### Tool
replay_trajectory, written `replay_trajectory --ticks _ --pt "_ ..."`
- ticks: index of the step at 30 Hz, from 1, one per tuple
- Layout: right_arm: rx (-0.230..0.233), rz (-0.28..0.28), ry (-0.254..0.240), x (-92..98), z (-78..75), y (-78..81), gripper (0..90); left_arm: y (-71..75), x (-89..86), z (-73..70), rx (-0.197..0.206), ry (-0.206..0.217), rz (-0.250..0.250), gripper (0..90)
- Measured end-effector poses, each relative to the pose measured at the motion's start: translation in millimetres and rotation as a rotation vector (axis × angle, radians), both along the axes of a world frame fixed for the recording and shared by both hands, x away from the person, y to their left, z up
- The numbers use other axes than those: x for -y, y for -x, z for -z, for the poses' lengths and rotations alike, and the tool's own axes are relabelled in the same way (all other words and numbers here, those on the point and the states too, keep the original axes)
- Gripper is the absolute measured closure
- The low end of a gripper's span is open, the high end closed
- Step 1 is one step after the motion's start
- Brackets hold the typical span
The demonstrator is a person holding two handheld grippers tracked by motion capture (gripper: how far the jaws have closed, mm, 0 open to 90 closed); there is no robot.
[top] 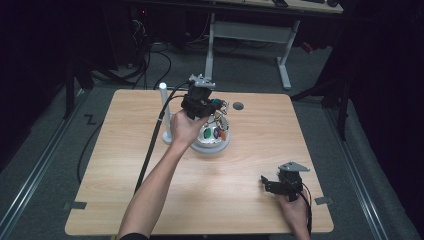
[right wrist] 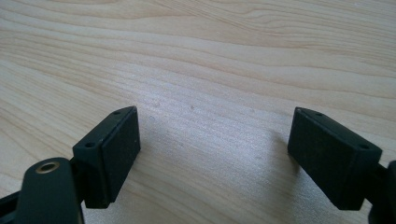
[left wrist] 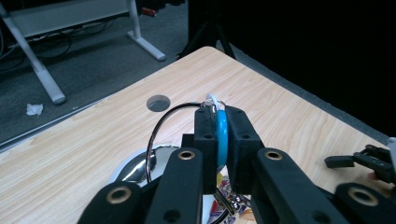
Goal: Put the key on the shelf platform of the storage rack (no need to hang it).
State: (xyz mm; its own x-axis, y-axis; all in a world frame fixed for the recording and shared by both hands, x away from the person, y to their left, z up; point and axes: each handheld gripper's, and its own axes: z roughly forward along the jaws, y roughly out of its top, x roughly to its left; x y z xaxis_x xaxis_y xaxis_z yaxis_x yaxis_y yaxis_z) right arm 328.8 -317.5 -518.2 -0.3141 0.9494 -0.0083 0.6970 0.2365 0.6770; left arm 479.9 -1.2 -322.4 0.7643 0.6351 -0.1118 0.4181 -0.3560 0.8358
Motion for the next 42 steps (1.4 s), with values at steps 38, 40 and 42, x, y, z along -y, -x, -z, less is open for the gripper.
replay_trajectory --ticks 38,40,42 --pt "-0.001 0.002 -0.001 -0.3 0.0 0.2 17.0 -14.8 -8.4 37.7 -0.009 -0.042 -0.113 84.2" --pt "-0.001 0.002 -0.001 -0.3 0.0 0.2 17.0 -15.1 -9.3 37.4 -0.008 -0.04 -0.118 84.3" --pt "-0.001 0.001 0.0 -0.2 0.0 0.2 17.0 -15.0 -10.0 37.1 -0.006 -0.04 -0.12 84.3"
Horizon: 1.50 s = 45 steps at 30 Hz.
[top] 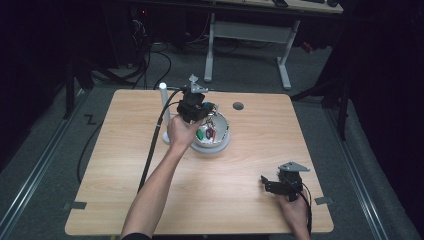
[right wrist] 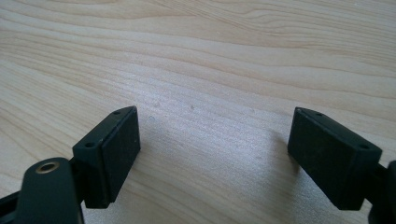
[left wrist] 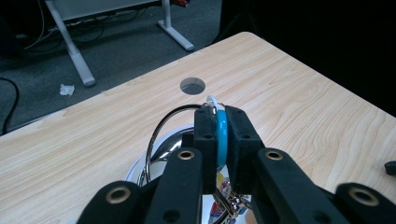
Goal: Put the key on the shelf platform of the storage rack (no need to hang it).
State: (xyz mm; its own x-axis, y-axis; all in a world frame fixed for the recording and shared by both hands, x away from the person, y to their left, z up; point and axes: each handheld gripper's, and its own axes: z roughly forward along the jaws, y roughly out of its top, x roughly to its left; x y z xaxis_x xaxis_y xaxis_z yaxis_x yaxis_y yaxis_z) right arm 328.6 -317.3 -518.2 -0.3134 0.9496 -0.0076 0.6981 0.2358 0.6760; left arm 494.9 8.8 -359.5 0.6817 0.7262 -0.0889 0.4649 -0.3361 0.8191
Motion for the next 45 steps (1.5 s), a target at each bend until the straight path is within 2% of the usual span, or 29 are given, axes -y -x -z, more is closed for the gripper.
replay_trajectory --ticks 6,12,24,45 --pt "0.0 0.001 -0.001 -0.1 0.0 0.0 17.0 0.5 -1.2 1.0 0.001 -0.004 -0.003 84.2" --pt "0.0 0.0 0.0 0.0 0.0 0.0 17.0 0.9 -0.7 9.3 -0.013 -0.014 -0.004 84.2" --pt "0.0 -0.001 0.001 0.0 0.0 0.1 17.0 6.0 3.8 19.8 -0.026 -0.027 0.022 83.9" --pt "0.0 -0.001 0.001 0.0 0.0 0.1 17.0 5.9 14.0 44.8 -0.076 -0.062 0.05 83.9"
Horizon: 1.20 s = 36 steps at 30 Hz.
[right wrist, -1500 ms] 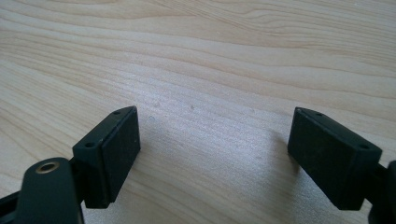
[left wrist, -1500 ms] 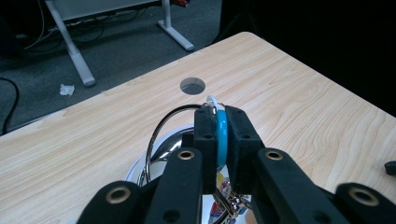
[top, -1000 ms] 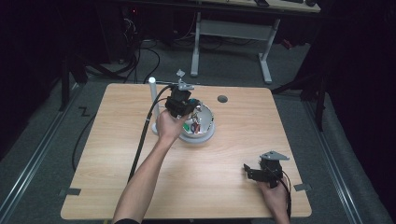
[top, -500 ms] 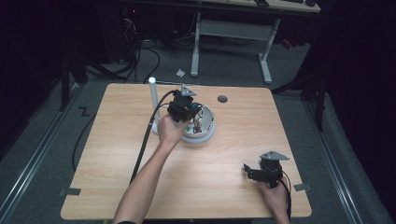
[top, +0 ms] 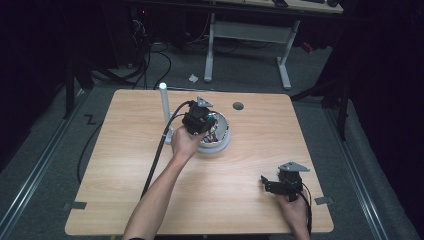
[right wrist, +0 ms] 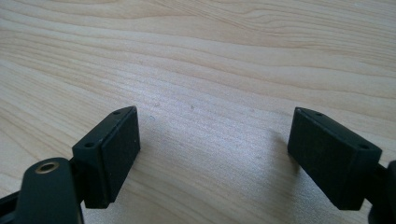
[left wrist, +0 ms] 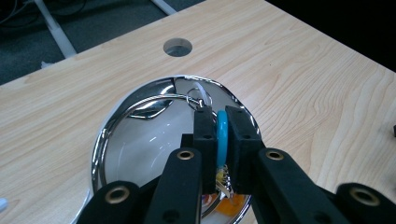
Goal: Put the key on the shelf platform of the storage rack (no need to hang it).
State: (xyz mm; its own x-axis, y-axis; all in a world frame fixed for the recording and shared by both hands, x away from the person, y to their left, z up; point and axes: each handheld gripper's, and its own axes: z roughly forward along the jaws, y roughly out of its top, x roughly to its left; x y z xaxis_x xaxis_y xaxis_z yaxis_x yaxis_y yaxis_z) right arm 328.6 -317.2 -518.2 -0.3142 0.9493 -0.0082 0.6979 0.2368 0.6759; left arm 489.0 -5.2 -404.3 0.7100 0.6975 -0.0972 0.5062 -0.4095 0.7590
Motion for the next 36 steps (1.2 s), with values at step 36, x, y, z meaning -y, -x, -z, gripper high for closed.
replay_trajectory --ticks 36 --pt "0.0 -0.001 0.0 0.0 0.0 0.1 17.0 -10.8 11.5 37.9 -0.106 -0.062 -0.004 82.2"
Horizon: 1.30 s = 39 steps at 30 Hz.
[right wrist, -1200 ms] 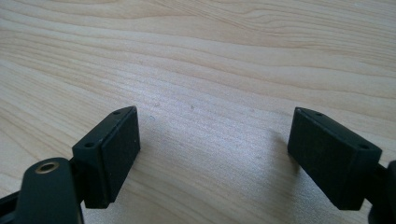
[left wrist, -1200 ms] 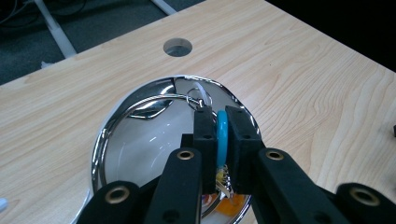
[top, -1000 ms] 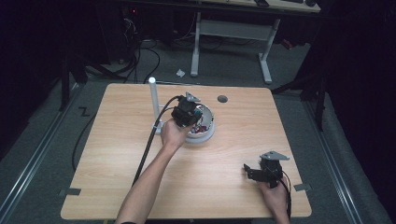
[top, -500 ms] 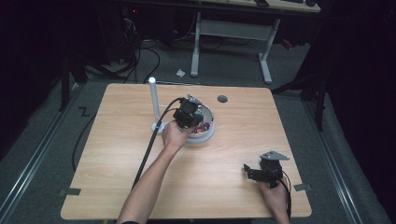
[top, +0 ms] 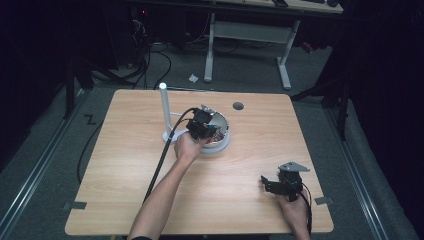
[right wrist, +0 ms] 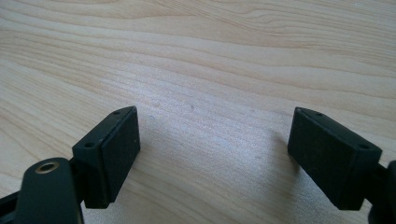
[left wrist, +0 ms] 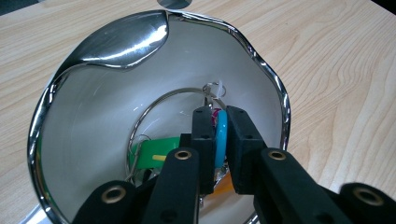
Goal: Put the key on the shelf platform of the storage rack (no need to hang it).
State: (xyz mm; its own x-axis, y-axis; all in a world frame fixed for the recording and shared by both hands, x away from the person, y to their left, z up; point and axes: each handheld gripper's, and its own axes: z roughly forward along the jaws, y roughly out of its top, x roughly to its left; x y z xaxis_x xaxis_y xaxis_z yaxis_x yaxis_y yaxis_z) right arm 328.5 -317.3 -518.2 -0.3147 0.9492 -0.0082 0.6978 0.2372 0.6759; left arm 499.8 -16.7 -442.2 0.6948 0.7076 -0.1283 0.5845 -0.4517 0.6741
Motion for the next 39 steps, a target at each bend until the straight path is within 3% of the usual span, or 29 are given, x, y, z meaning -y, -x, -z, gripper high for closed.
replay_trajectory --ticks 2,5,9,14,25,39 --pt "0.0 0.0 0.0 0.0 0.0 0.0 17.0 0.0 -1.5 -0.2 -0.001 0.006 -0.008 80.5" --pt "0.0 -0.001 0.001 0.1 0.0 0.0 17.0 -0.2 -4.5 -1.6 -0.014 0.024 -0.02 68.2" --pt "0.0 -0.001 0.0 0.0 0.0 0.1 17.0 2.9 -7.4 -6.2 -0.003 0.018 -0.027 58.2" --pt "0.0 -0.001 0.0 0.0 0.0 0.1 17.0 9.5 -14.3 -14.9 0.019 0.041 -0.029 49.7" --pt "0.0 -0.001 0.0 0.0 0.0 0.1 17.0 22.7 -36.2 -27.3 0.051 0.064 -0.037 42.4" --pt "0.0 0.0 0.0 0.0 0.0 0.1 16.9 44.6 -62.3 -46.1 0.101 0.088 -0.037 41.5"
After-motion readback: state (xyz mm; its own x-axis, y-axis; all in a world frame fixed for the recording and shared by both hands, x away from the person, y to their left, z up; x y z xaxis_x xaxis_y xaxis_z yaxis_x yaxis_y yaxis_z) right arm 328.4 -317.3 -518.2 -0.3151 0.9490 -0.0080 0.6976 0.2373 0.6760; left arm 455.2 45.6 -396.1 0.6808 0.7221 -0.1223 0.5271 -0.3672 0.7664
